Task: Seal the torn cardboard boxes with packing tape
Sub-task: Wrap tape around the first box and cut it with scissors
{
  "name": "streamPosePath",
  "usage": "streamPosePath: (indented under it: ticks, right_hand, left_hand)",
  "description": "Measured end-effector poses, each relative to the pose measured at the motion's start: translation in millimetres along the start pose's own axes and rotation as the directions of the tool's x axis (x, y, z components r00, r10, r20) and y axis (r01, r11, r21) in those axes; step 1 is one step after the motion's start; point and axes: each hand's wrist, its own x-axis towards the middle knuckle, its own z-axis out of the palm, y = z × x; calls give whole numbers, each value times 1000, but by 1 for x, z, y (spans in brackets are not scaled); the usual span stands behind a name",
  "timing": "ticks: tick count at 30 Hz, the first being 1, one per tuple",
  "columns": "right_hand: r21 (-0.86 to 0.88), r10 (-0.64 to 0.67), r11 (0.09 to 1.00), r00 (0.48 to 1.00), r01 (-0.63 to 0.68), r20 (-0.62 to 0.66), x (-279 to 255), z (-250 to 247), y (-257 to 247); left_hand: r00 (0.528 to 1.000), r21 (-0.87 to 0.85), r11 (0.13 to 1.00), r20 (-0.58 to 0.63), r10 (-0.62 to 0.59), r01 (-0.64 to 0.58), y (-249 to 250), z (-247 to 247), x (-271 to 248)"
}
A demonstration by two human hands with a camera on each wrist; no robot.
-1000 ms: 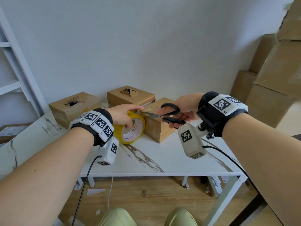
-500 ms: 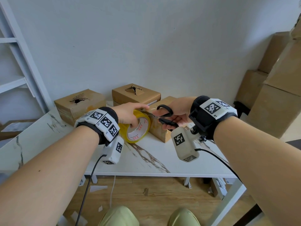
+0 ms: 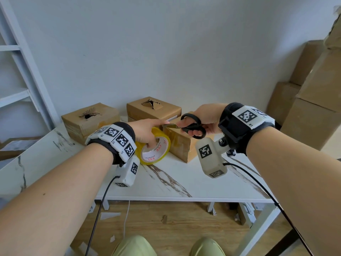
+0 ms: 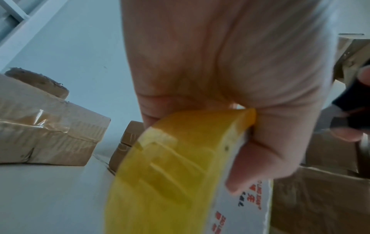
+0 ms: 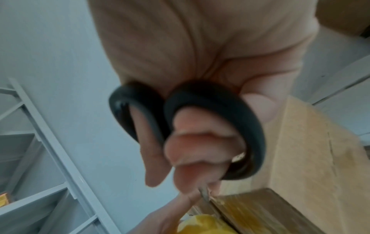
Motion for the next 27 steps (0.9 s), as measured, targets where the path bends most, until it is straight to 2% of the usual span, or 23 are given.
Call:
streamPosePath:
  ticks: [3, 5, 7, 10, 12, 15, 18, 21, 23, 24, 27]
  right_hand:
    - [24, -13, 1000, 999, 14, -35, -4, -6, 2]
    - [92, -40, 994, 985, 56, -168, -5, -14, 3]
    - [116, -41, 989, 934, 87, -354, 0, -26, 4]
    - [44, 35, 999, 833, -13, -553, 13, -40, 12]
    - [43, 88, 996, 811, -77, -578, 21, -45, 22]
    - [52, 133, 991, 825, -126, -549, 30, -47, 34]
    - [26, 166, 984, 842, -178, -513, 37, -46, 38]
    - [32, 171, 983, 850, -179, -498, 48, -43, 41]
    - [-6, 143, 984, 816, -176, -560, 53, -40, 42]
    - [-56, 116, 980, 781, -189, -614, 54, -40, 42]
    - [-167, 35, 960, 686, -225, -727, 49, -46, 46]
  left_hand:
    - [1000, 0, 1000, -18, 6, -6, -5, 0, 1]
    - [998, -33, 999, -61, -12, 10, -9, 0, 0]
    - [993, -64, 998, -115, -24, 16, -14, -1, -2]
    - [978, -14, 999, -203, -50, 48, -21, -4, -6]
    - [963, 132, 985, -260, -70, 107, -23, -4, -9]
    - [959, 328, 930, -273, -77, 168, -22, 0, -10]
    - [966, 287, 942, -238, -105, 173, -15, 4, -5]
    - [943, 234, 960, -326, -71, 153, 0, 7, 2]
    - [916, 198, 976, -400, -1, 88, 7, 8, 6]
    - [912, 181, 982, -409, 24, 55, 8, 9, 8]
    - [934, 163, 986, -355, 23, 38, 9, 11, 13]
